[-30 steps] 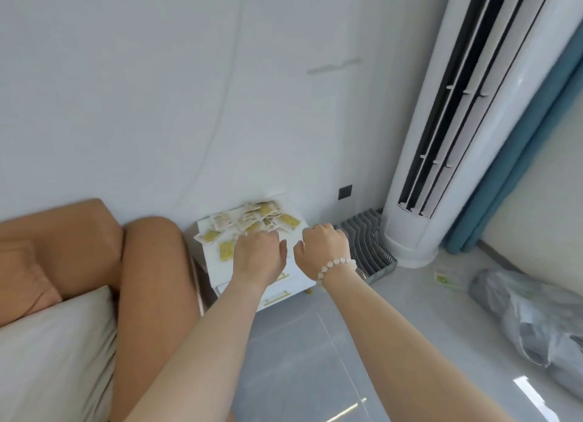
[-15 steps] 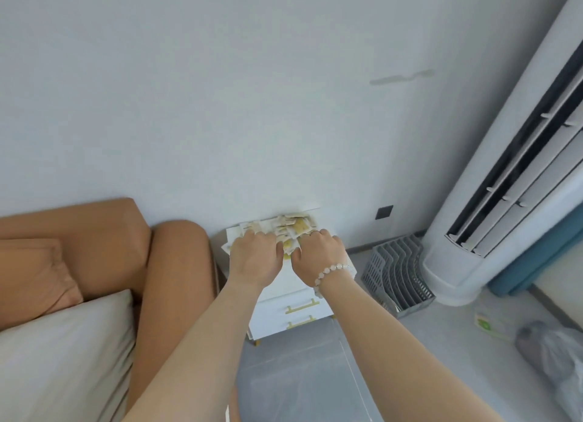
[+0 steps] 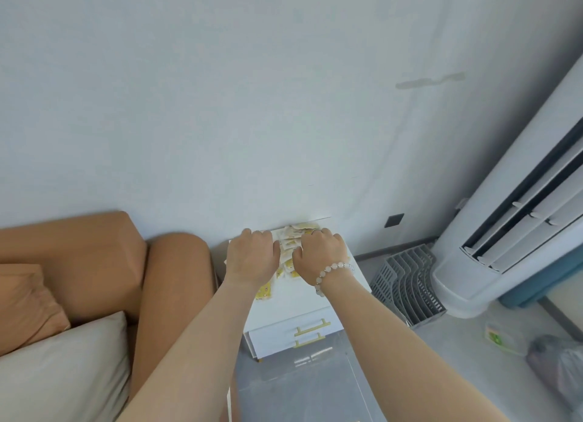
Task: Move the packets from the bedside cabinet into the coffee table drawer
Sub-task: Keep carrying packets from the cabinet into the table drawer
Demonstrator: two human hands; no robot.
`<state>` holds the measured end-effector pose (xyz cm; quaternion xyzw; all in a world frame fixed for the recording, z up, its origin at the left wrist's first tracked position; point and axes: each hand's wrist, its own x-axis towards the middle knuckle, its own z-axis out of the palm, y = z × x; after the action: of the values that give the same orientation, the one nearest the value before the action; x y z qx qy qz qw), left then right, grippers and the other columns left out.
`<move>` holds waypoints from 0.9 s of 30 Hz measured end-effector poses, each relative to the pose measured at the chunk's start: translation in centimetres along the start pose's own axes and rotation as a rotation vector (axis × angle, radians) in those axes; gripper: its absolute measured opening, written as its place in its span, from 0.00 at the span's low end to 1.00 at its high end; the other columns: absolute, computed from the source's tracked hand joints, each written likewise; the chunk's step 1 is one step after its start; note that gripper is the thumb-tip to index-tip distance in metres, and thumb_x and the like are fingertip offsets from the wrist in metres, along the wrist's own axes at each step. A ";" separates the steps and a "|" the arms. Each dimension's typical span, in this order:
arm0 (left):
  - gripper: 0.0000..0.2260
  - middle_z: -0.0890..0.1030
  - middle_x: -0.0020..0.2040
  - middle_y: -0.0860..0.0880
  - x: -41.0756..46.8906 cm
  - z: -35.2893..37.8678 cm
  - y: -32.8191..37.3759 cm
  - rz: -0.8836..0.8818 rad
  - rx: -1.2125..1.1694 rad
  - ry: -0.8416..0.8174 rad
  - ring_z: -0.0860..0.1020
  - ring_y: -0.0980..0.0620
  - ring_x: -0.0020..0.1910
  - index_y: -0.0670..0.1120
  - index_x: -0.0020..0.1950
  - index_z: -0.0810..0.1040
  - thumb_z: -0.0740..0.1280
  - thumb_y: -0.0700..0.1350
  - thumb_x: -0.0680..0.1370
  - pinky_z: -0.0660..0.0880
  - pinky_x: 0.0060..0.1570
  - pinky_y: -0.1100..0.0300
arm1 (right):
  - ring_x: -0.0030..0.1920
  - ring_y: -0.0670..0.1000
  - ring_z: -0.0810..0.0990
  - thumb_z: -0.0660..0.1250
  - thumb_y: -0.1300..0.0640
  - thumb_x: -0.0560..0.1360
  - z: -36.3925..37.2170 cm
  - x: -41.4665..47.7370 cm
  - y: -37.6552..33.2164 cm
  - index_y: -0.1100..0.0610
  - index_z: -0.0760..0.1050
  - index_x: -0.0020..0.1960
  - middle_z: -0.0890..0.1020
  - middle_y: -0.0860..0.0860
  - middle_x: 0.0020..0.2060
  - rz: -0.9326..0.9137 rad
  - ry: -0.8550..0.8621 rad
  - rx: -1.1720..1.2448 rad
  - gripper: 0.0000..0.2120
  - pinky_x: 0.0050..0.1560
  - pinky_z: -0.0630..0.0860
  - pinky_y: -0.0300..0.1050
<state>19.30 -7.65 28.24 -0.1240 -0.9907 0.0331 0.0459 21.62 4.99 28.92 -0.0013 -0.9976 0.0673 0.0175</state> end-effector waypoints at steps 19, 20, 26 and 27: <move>0.13 0.72 0.31 0.47 14.8 5.5 3.6 -0.114 -0.103 -0.051 0.75 0.45 0.39 0.43 0.38 0.74 0.61 0.48 0.79 0.63 0.33 0.58 | 0.48 0.53 0.72 0.53 0.54 0.78 4.2 15.0 9.3 0.59 0.76 0.49 0.72 0.52 0.41 0.026 -0.137 0.049 0.14 0.49 0.65 0.44; 0.13 0.70 0.30 0.48 15.4 6.0 3.6 -0.127 -0.095 -0.059 0.75 0.45 0.37 0.42 0.36 0.75 0.64 0.47 0.78 0.62 0.31 0.58 | 0.46 0.53 0.70 0.53 0.54 0.78 4.8 15.9 9.8 0.59 0.76 0.49 0.72 0.51 0.40 0.028 -0.153 0.052 0.14 0.48 0.65 0.44; 0.16 0.77 0.42 0.49 18.2 11.3 2.8 -0.234 -0.048 -0.184 0.74 0.48 0.52 0.44 0.49 0.75 0.51 0.49 0.82 0.63 0.39 0.58 | 0.45 0.52 0.73 0.52 0.53 0.79 10.6 19.4 15.4 0.58 0.76 0.51 0.78 0.53 0.47 0.126 -0.350 0.014 0.16 0.44 0.69 0.43; 0.16 0.74 0.41 0.49 18.4 12.2 2.7 -0.243 -0.042 -0.213 0.74 0.48 0.52 0.44 0.50 0.75 0.51 0.49 0.82 0.62 0.39 0.58 | 0.46 0.52 0.74 0.52 0.53 0.79 11.7 19.7 16.4 0.58 0.76 0.51 0.79 0.53 0.47 0.147 -0.380 -0.008 0.16 0.43 0.69 0.43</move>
<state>1.02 -1.13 17.46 -0.0002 -0.9981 0.0195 -0.0585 1.51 19.77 15.83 -0.0613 -0.9804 0.0636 -0.1759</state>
